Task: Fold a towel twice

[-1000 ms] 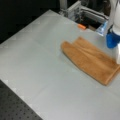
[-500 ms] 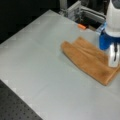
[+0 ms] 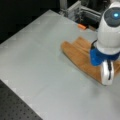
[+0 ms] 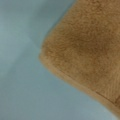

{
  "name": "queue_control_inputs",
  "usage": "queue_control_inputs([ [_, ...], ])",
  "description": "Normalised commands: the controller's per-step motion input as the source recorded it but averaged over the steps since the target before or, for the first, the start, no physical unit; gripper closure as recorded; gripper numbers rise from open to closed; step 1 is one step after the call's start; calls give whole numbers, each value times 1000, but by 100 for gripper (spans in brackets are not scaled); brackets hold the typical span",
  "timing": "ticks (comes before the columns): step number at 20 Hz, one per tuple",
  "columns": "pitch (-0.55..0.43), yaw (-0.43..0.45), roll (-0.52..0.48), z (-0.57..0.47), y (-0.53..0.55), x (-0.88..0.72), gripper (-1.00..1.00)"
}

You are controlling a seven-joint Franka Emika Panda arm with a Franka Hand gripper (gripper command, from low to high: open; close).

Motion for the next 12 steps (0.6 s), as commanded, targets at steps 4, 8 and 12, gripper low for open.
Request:
queue_control_inputs([
  [4,150,26,-133,-50,197,212,-100],
  [8,152,14,-129,-34,142,110,-100],
  [12,168,60,-99,-131,127,-22,-100],
])
